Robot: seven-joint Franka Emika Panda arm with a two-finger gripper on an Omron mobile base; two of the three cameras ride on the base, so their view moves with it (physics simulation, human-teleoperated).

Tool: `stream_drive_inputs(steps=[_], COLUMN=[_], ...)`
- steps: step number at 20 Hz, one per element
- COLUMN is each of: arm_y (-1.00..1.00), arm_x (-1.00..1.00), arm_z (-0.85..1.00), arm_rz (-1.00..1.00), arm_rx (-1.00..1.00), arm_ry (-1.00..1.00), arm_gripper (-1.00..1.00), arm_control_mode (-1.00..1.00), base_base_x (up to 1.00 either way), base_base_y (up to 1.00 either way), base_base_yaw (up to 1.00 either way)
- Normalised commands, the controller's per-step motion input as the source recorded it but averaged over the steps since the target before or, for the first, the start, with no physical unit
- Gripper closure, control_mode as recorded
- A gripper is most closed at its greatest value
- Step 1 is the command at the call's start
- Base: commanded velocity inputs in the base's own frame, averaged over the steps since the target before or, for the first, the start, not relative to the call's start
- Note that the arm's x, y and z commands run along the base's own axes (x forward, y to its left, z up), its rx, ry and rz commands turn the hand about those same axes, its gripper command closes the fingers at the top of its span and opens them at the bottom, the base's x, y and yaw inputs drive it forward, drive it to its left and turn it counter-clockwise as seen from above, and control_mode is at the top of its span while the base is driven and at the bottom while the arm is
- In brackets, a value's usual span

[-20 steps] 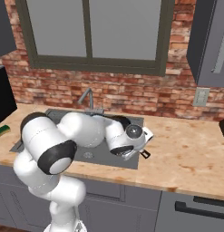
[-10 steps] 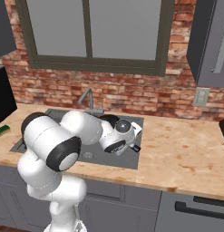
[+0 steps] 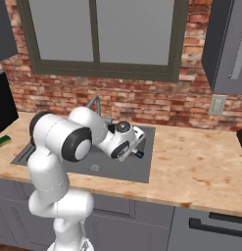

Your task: Pick the pan and sponge and place them into the sink. Then turn on the water.

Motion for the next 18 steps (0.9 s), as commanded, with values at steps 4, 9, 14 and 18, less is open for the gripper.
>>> stream_drive_inputs(steps=[4, 9, 14, 18], arm_y=[0.26, 0.33, 0.4, 0.43], arm_x=[0.26, 0.1, 0.05, 0.05], arm_z=[-0.09, -0.05, -0.14, -0.21], arm_rz=[0.06, 0.1, 0.15, 0.15], arm_rx=[-0.05, -0.02, 0.0, 0.0], arm_ry=[0.06, 0.01, 0.0, 0.0], arm_gripper=[1.0, 1.0, 1.0, 1.0], arm_control_mode=[-1.0, -1.0, -1.0, -1.0], base_base_x=[0.0, 0.0, 0.0, 0.0], base_base_y=[0.0, 0.0, 0.0, 0.0], base_base_yaw=[0.0, 0.0, 0.0, 0.0])
